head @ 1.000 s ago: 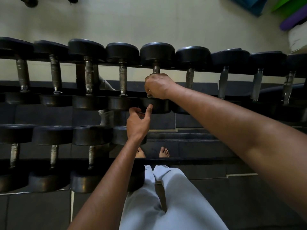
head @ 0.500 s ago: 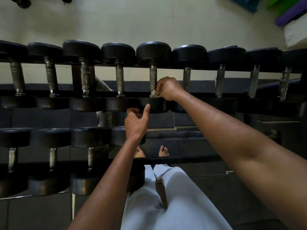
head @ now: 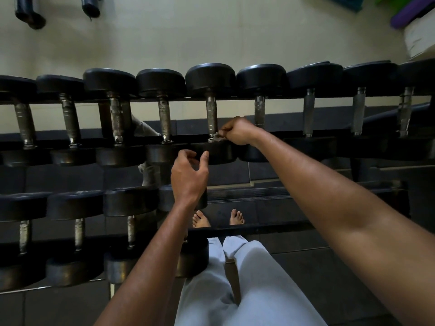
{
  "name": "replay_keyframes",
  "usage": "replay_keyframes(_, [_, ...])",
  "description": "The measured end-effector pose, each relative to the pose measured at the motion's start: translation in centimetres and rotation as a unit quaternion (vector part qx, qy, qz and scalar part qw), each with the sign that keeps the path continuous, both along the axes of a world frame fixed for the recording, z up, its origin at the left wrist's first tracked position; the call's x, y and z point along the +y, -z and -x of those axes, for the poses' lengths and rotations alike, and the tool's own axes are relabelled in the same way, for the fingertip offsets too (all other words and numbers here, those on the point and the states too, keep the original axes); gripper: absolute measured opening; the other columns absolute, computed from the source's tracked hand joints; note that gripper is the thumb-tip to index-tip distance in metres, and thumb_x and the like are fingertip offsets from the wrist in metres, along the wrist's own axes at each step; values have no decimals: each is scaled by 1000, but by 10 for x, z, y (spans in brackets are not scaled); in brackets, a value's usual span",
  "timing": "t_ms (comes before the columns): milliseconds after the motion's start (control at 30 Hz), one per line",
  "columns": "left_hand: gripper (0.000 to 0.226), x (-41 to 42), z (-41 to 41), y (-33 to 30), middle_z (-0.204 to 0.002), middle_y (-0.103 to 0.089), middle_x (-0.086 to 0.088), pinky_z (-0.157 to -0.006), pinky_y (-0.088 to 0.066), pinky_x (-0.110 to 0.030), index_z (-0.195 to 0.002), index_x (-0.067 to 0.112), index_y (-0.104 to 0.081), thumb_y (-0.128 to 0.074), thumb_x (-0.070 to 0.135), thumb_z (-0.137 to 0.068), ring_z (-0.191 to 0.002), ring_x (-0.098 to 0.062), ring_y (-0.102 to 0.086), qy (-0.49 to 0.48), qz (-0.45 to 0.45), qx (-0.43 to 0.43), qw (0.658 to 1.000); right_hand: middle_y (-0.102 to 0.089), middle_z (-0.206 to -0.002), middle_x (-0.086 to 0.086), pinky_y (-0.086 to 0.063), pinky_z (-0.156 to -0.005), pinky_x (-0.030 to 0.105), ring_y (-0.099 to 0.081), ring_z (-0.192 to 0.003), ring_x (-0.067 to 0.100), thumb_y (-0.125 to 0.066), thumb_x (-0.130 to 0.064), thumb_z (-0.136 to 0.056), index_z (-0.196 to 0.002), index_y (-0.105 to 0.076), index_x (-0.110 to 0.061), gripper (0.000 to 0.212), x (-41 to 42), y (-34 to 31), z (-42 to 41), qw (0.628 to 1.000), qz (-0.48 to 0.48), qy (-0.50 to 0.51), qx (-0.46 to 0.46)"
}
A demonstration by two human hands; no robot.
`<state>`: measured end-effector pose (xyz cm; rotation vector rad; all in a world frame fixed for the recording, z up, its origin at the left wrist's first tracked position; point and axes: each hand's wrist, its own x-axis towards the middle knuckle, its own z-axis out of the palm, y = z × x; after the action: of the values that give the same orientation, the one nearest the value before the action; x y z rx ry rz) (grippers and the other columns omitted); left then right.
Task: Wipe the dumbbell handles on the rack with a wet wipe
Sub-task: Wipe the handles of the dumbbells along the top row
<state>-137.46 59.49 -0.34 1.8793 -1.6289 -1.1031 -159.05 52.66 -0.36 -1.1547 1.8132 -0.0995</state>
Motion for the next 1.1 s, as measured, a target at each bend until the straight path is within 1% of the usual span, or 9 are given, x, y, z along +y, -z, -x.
replay_keyframes(100, [30,-5,5,-2,-107,-62,4,-75,-45,-10,-116,17,-64,-73,41,-100,-87,-1,-59,26,22,1,999,-76,-99,-4,-55,-83,31,-67,-95,10,-80,-50,-90,-105,-81,-24,30,4,-2,0,999,10,21,-35])
replay_keyframes(200, [28,-7,7,-1,-109,-60,3,-78,-46,-14,-116,17,-63,-73,37,-99,-91,-5,-59,25,17,6,1000,-77,-92,-7,-57,-80,28,-68,-91,7,-89,-49,-80,-94,-83,-25,28,6,-1,-1,998,36,53,-29])
replay_keyframes(333, [28,-8,5,2,-108,-60,3,-82,-52,-24,-115,18,-63,-74,38,-99,-91,-5,-60,24,13,12,1000,-76,-94,-11,-57,-81,26,-69,-94,5,-88,-33,-86,-93,-82,-27,11,5,-9,-5,994,101,39,-12])
replay_keyframes(467, [30,-10,3,4,-108,-61,4,-83,-55,-25,-115,19,-63,-75,41,-98,-94,-6,-62,24,10,24,999,-71,-107,-9,-54,-83,22,-66,-98,7,-82,-26,-92,-107,-79,-24,15,4,-15,-11,983,182,-24,5])
replay_keyframes(600, [33,-9,0,7,-109,-62,5,-80,-53,-21,-116,20,-63,-75,45,-97,-94,-4,-62,21,-3,30,999,-68,-112,-6,-54,-89,27,-64,-101,11,-76,-18,-96,-107,-79,-23,12,6,-12,-10,975,172,-133,51])
replay_keyframes(733, [34,-8,-2,9,-108,-62,5,-77,-48,-17,-114,22,-62,-74,49,-97,-93,-5,-62,16,-8,38,999,-69,-103,-4,-58,-82,30,-66,-91,13,-75,-17,-98,-103,-80,-14,8,-5,-11,-10,948,248,-181,80])
replay_keyframes(900, [34,-5,-3,15,-106,-61,6,-80,-54,-25,-111,23,-62,-73,52,-97,-93,-8,-64,3,-8,45,999,-73,-93,6,-51,-70,31,-70,-82,23,-65,-23,-103,-90,-79,-12,22,-35,3,-12,918,365,-11,155])
replay_keyframes(1033, [36,-3,-3,15,-104,-63,6,-74,-47,-17,-109,22,-63,-72,54,-97,-92,-6,-63,-5,-17,49,999,-75,-90,3,-56,-69,32,-70,-80,20,-68,-35,-103,-96,-80,-17,23,-31,12,-25,909,378,98,143])
replay_keyframes(1100, [37,-2,-3,16,-102,-64,6,-73,-45,-15,-108,22,-63,-72,57,-97,-92,-6,-64,-8,-25,50,998,-76,-95,5,-52,-71,24,-71,-84,20,-70,-33,-102,-98,-81,-14,22,-27,15,-31,910,372,139,118])
